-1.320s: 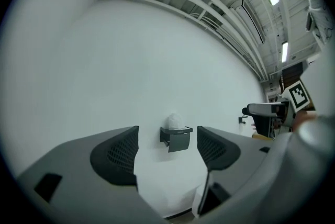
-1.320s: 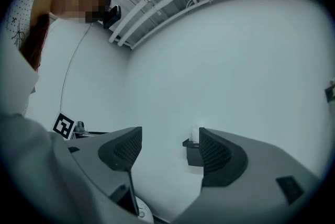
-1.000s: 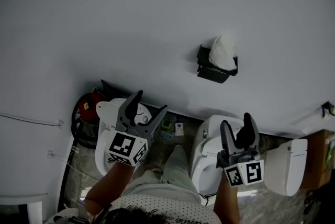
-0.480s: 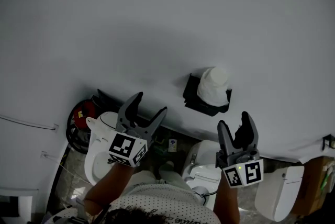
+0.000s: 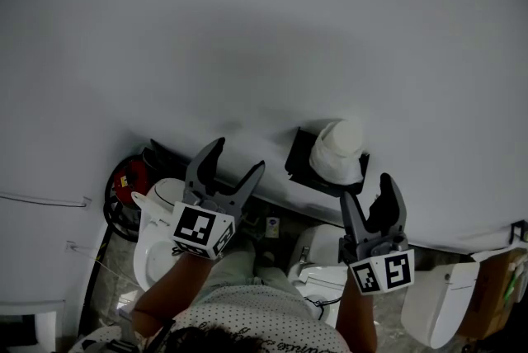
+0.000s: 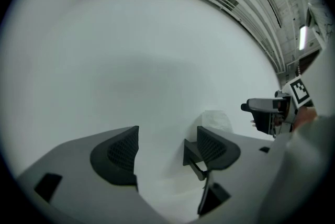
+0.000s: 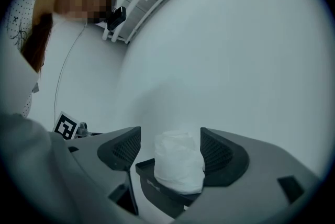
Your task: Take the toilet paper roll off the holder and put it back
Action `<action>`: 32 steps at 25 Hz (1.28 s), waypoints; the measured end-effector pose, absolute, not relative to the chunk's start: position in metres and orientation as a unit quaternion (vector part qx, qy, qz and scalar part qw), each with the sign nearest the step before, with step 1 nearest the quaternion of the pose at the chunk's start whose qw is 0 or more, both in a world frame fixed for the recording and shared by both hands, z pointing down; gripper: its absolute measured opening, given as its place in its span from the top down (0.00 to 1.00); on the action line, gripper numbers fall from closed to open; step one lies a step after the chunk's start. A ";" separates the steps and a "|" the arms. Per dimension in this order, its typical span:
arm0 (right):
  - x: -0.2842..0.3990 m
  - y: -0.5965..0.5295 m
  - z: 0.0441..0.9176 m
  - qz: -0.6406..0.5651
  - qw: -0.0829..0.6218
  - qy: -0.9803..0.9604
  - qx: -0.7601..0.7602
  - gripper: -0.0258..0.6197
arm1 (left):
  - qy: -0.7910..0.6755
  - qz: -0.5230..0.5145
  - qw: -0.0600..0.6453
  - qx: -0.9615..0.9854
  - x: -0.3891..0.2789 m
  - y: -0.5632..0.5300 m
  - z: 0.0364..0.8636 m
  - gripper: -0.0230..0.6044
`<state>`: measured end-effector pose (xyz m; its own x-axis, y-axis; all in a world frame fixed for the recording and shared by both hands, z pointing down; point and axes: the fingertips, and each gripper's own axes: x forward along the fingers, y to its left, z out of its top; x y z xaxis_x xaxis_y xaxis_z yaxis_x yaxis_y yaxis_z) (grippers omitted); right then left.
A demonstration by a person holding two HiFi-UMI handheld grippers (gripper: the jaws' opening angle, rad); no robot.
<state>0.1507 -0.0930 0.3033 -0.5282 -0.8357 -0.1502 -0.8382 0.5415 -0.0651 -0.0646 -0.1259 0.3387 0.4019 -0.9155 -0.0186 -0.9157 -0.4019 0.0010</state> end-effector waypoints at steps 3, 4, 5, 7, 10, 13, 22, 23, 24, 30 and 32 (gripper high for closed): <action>0.144 -0.107 0.306 0.005 0.078 0.867 -0.492 0.42 | 0.535 0.003 0.000 -0.845 -0.070 -0.146 0.344 0.43; 0.141 -0.113 0.308 0.004 0.076 0.865 -0.497 0.42 | 0.530 0.002 0.000 -0.848 -0.072 -0.154 0.345 0.43; 0.139 -0.120 0.310 0.002 0.075 0.863 -0.500 0.42 | 0.526 0.002 0.001 -0.851 -0.073 -0.162 0.345 0.43; 0.138 -0.127 0.310 0.003 0.073 0.859 -0.507 0.40 | 0.516 0.003 0.002 -0.857 -0.072 -0.173 0.345 0.43; 0.138 -0.130 0.305 0.008 0.073 0.853 -0.517 0.39 | 0.503 0.007 0.007 -0.864 -0.066 -0.180 0.342 0.43; 0.133 -0.137 0.309 0.006 0.069 0.847 -0.527 0.36 | 0.490 0.006 0.002 -0.871 -0.067 -0.192 0.347 0.43; 0.123 -0.148 0.311 0.007 0.064 0.853 -0.519 0.31 | 0.494 0.000 -0.002 -0.870 -0.075 -0.206 0.353 0.43; 0.121 -0.150 0.311 0.008 0.059 0.856 -0.513 0.30 | 0.497 -0.001 -0.002 -0.868 -0.076 -0.207 0.353 0.43; 0.119 -0.151 0.312 0.010 0.051 0.860 -0.507 0.28 | 0.500 -0.001 -0.003 -0.866 -0.075 -0.207 0.353 0.43; 0.123 -0.141 0.296 0.017 0.039 0.877 -0.478 0.26 | 0.519 0.005 0.003 -0.854 -0.064 -0.189 0.333 0.43; 0.121 -0.142 0.295 0.013 0.041 0.880 -0.474 0.25 | 0.523 0.005 0.005 -0.852 -0.065 -0.188 0.331 0.43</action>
